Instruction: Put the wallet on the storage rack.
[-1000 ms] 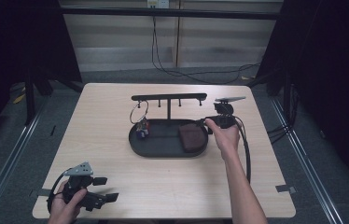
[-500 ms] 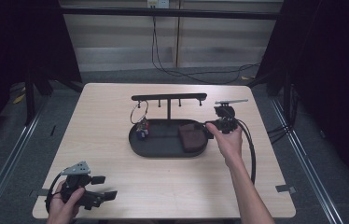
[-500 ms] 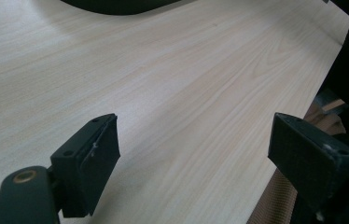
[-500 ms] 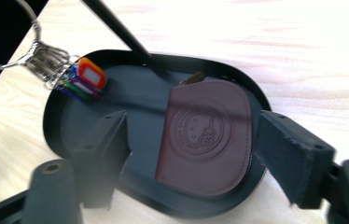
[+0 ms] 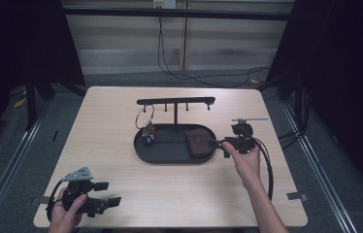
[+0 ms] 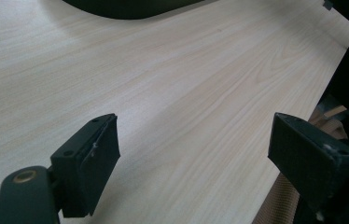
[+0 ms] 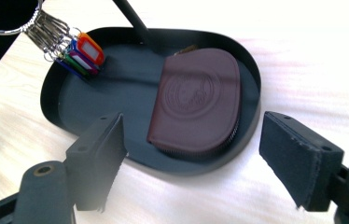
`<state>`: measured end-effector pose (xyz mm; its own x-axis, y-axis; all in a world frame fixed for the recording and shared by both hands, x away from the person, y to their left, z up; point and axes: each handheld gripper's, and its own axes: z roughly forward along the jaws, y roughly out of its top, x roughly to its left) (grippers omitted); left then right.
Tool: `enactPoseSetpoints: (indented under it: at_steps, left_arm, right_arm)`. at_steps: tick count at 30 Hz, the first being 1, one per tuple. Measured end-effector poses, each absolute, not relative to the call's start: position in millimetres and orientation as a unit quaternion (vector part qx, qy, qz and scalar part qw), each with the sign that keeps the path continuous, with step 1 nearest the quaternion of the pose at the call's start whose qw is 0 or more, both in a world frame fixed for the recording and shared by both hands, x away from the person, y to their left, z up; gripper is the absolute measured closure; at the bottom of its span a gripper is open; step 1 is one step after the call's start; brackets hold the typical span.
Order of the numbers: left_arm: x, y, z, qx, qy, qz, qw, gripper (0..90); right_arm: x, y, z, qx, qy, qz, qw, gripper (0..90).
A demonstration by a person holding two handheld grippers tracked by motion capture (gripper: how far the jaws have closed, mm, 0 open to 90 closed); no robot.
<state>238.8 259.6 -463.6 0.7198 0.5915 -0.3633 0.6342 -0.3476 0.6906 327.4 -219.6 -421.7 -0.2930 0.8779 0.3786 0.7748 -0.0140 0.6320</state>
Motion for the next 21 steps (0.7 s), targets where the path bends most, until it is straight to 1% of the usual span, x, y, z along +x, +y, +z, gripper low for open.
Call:
enactPoseSetpoints:
  at_steps: [1, 5, 9, 12, 13, 17, 18, 19, 20, 21]
  left_arm:
    - [238.7, 259.2, -464.1, 0.820, 0.374, -0.023, 0.432, 16.3]
    - [238.0, 259.7, -463.5, 0.820, 0.372, -0.023, 0.434, 16.3]
    - [238.8, 261.8, -463.5, 0.816, 0.379, -0.018, 0.436, 16.2]
    - [238.5, 260.8, -464.0, 0.814, 0.381, -0.019, 0.437, 16.3]
    - [237.9, 260.3, -463.8, 0.815, 0.381, -0.018, 0.437, 16.2]
    - [237.7, 261.0, -463.4, 0.813, 0.384, -0.017, 0.438, 16.3]
    - [237.8, 261.7, -463.2, 0.812, 0.384, -0.017, 0.439, 16.3]
    - [237.5, 261.6, -463.8, 0.810, 0.387, -0.021, 0.441, 16.3]
    - [237.5, 261.6, -463.8, 0.810, 0.387, -0.021, 0.441, 16.3]
    - [236.9, 260.7, -463.6, 0.811, 0.388, -0.020, 0.438, 16.3]
  right_arm:
    - [319.9, -223.7, -426.7, 0.592, 0.695, 0.402, 0.067, 22.4]
    - [308.4, -228.9, -427.6, 0.592, 0.690, 0.411, 0.068, 22.4]
    - [283.4, -236.7, -430.3, 0.583, 0.698, 0.407, 0.085, 22.2]
    - [274.7, -241.4, -433.2, 0.586, 0.697, 0.406, 0.081, 22.0]
    - [266.0, -245.6, -433.9, 0.585, 0.697, 0.406, 0.089, 22.0]
    - [244.9, -252.4, -432.8, 0.581, 0.697, 0.410, 0.091, 21.9]
    - [244.9, -252.4, -432.8, 0.581, 0.697, 0.410, 0.091, 21.9]
    - [233.3, -257.7, -434.5, 0.583, 0.693, 0.413, 0.095, 21.7]
    - [233.3, -257.7, -434.5, 0.583, 0.693, 0.413, 0.095, 21.7]
    - [222.7, -261.9, -437.9, 0.588, 0.687, 0.413, 0.102, 21.4]
